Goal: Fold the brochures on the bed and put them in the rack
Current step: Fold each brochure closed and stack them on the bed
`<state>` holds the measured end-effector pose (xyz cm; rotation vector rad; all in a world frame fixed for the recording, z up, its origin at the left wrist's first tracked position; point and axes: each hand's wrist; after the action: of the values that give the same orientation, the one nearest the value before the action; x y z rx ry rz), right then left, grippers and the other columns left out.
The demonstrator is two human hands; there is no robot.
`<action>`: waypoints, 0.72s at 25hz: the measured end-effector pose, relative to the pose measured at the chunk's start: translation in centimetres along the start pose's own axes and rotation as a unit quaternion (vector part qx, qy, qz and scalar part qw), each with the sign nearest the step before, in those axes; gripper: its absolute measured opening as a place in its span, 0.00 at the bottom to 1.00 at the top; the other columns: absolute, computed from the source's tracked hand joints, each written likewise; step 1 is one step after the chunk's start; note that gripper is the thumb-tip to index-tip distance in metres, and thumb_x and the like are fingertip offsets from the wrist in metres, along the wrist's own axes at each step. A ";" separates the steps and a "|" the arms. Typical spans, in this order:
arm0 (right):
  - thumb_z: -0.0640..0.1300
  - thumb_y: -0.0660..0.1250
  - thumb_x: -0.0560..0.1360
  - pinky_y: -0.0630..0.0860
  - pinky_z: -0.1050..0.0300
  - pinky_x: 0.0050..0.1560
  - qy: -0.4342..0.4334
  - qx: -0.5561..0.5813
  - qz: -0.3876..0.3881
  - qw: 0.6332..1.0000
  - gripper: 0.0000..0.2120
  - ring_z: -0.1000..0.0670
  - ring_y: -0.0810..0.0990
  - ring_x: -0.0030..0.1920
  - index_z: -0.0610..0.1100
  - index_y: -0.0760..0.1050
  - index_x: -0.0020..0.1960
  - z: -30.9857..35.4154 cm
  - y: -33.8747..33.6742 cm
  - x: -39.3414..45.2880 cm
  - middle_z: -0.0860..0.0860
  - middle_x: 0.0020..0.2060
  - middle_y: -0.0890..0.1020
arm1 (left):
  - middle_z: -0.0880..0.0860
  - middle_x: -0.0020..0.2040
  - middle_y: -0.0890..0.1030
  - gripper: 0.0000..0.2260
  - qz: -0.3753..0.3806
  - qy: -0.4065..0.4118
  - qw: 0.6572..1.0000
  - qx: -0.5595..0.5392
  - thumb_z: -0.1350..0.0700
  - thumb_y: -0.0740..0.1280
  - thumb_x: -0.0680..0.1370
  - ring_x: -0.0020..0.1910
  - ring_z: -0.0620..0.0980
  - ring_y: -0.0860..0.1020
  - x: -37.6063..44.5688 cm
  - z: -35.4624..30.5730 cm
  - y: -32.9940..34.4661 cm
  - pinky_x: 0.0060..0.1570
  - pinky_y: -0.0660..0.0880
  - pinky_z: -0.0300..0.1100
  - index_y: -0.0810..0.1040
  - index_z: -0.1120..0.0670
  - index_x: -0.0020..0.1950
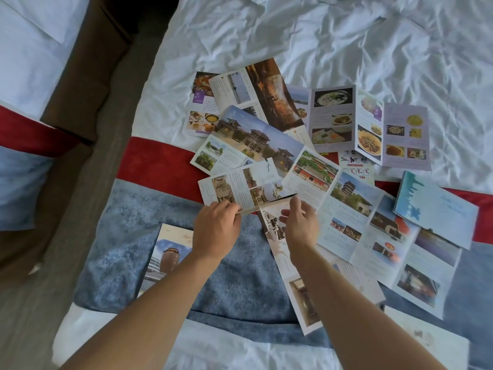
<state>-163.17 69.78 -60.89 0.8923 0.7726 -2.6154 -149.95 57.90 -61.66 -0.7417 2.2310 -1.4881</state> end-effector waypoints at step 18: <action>0.38 0.60 0.71 0.73 0.58 0.32 0.001 -0.165 -0.009 0.986 0.16 0.55 0.74 0.39 0.48 0.63 0.58 -1.3 -0.2 1.8 0.52 0.44 0.75 | 0.58 0.73 0.67 0.28 0.184 -0.214 0.958 -0.059 0.50 0.64 0.80 0.72 0.60 0.65 0.6 3.9 2.1 0.65 0.70 0.56 0.60 0.56 0.76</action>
<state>-163.99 70.49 -62.79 0.7938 1.1754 -2.4001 -148.77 55.37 -65.12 -0.5730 1.9958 -0.9235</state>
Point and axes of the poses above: each hand's wrist, its own x-axis towards the middle knuckle, its own y-axis out of the palm, z = x × y
